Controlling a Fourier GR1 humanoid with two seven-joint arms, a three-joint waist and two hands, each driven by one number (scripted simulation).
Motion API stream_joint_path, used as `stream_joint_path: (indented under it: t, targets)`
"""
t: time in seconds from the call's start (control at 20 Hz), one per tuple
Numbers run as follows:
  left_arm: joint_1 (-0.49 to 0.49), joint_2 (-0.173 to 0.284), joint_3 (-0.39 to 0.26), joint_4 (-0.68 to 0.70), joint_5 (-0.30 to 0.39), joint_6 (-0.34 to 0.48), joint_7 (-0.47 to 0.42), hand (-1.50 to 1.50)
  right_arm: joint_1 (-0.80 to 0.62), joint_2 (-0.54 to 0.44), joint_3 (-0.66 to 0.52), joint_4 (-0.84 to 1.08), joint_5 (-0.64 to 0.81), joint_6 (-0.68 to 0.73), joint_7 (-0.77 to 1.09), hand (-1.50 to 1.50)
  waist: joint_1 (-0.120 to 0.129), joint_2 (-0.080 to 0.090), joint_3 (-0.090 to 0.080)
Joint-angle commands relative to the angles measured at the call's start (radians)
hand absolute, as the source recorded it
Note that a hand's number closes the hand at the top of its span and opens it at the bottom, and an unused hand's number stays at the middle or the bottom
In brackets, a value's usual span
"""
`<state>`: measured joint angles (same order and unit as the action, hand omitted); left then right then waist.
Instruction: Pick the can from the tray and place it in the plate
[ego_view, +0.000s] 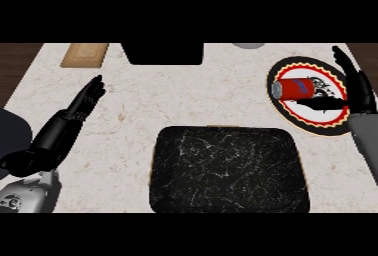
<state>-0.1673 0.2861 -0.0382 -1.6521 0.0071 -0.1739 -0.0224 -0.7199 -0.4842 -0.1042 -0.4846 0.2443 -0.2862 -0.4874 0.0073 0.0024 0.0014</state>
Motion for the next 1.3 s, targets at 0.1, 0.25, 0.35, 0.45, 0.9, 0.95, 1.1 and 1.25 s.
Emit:
stream_joint_path:
  t: [0.1,0.25,0.35,0.45,0.9,0.95,1.1,1.25]
  targets:
    - [0.001,0.025,0.035,0.022,0.021,-0.032,-0.022,0.00,-0.026,-0.052,-0.164,-0.005,-0.218,0.277,-0.029,-1.50,-0.004,0.001,0.000]
    - [-0.022,0.003,0.025,0.016,0.015,-0.015,0.021,0.00,0.060,-0.097,-0.213,0.006,-0.285,0.406,-0.075,-1.50,-0.012,0.000,0.000]
    - [-0.004,-0.021,-0.002,-0.044,-0.012,0.011,0.050,0.00,0.104,-0.121,-0.222,-0.056,-0.313,0.467,-0.067,-1.50,-0.016,-0.006,-0.001]
    - [-0.028,-0.012,0.030,-0.004,0.013,-0.003,0.044,0.00,0.115,-0.226,-0.256,0.016,-0.338,0.604,-0.106,-1.50,-0.006,0.000,0.000]
    - [0.026,-0.007,0.060,0.003,-0.002,-0.064,-0.033,0.00,0.224,-0.319,-0.283,0.005,-0.352,0.721,-0.164,-1.50,-0.001,-0.001,-0.001]
    - [0.013,0.002,0.059,-0.038,0.000,-0.052,0.023,0.00,0.268,-0.370,-0.291,0.042,-0.342,0.767,-0.229,-1.50,0.000,0.000,0.000]
    - [0.023,-0.043,0.029,0.007,-0.036,-0.050,-0.015,0.00,0.273,-0.368,-0.306,0.010,-0.369,0.781,-0.199,-1.50,-0.004,-0.002,-0.001]
    - [0.082,-0.070,0.006,-0.034,-0.089,-0.005,-0.043,0.00,0.303,-0.363,-0.271,0.010,-0.335,0.821,-0.254,-1.50,-0.002,-0.002,-0.001]
